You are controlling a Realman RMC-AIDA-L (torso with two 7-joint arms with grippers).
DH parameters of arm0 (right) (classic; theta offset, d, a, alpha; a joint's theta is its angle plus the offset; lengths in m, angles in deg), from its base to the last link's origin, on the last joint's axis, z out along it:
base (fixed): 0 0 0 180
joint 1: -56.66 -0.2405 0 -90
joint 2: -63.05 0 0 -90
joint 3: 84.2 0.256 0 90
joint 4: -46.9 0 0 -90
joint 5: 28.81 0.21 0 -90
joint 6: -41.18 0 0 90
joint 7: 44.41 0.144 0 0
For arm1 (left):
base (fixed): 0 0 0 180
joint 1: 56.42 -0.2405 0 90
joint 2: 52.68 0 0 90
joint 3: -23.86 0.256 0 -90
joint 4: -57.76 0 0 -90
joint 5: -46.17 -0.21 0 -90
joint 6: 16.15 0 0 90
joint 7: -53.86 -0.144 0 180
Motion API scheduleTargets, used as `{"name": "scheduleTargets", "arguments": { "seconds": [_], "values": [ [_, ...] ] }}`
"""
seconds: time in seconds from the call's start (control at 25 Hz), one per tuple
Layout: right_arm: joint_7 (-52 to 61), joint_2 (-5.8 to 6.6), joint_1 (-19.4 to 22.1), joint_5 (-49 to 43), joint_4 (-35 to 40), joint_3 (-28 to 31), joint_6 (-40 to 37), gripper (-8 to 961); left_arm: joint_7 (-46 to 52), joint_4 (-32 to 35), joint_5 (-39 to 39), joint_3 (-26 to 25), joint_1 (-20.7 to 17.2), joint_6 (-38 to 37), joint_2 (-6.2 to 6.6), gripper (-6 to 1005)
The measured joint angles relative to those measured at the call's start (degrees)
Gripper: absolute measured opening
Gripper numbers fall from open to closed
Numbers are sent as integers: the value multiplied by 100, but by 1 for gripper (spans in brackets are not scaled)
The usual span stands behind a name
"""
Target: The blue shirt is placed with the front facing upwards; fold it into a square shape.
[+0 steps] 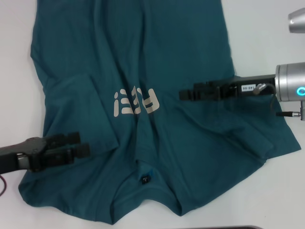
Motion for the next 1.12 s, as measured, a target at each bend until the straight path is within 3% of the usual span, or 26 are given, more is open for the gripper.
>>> {"name": "scheduleTargets", "arguments": {
  "seconds": [0.04, 0.2, 0.36, 0.48, 0.68, 0.76, 1.12],
  "values": [
    [67, -12, 0, 6, -1, 200, -5, 832, -174, 1, 1, 15, 0, 36, -65, 963],
    [227, 22, 1, 6, -7, 402, -90, 832, -158, 24, -19, 34, 61, 86, -85, 961],
    [389, 198, 60, 6, 5, 585, -500, 831, 115, 163, 83, -66, 112, 106, 53, 959],
    [678, 482, 207, -10, 63, 749, -1016, 830, 257, 196, 195, -288, 98, 167, 124, 957],
    [1483, 1088, 493, -193, 138, 820, -1352, 829, 382, 208, 430, -413, 59, 201, 142, 955],
    [1772, 1186, 578, -383, 296, 912, -1381, 829, 443, 208, 449, -413, 59, 202, 120, 954],
    [2260, 1229, 581, -1453, 667, 1373, -1547, 827, 643, 219, 501, -417, 55, 240, 105, 947]
  ]
}}
